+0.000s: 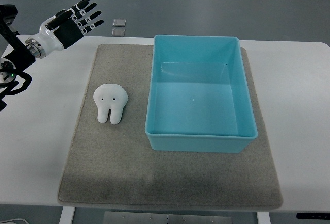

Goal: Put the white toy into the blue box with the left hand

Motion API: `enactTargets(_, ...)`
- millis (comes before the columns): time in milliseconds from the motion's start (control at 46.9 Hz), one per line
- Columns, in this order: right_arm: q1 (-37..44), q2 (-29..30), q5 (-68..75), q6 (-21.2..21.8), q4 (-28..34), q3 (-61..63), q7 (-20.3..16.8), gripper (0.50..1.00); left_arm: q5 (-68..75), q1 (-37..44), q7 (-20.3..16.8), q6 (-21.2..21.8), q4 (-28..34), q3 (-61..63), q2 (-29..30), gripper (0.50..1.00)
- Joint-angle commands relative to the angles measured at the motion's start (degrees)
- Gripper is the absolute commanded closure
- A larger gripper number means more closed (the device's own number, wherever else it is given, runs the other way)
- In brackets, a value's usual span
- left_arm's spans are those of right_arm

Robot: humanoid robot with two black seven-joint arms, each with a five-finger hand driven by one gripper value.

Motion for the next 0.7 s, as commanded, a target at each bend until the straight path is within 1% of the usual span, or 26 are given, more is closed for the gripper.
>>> enactTargets(0,0.0,0.0,0.0,0.0,0.0,0.0,0.06,0.564,0.0,0.08,0.01,0.01,-0.15,0.02,-0.08,0.504)
enactTargets(299,0.0,0.0,0.0,0.0,0.0,0.0,-0.03,0.564,-0.09,-0.54,-0.25,0.97,0.21,0.02,-0.44,0.504)
enactTargets(426,0.0,0.0,0.0,0.0,0.0,0.0,0.06,0.564,0.0,-0.54,-0.78,4.57,-0.06,0.11,-0.7,0.504)
enactTargets(576,0.0,0.0,0.0,0.0,0.0,0.0,-0.03,0.564,1.4,-0.63,-1.13,4.23,0.38,0.73,-0.7,0.504)
enactTargets(682,0.0,0.0,0.0,0.0,0.0,0.0,0.06,0.564,9.73,-0.63,-2.45,3.26,0.56,0.38,-0.44,0.504)
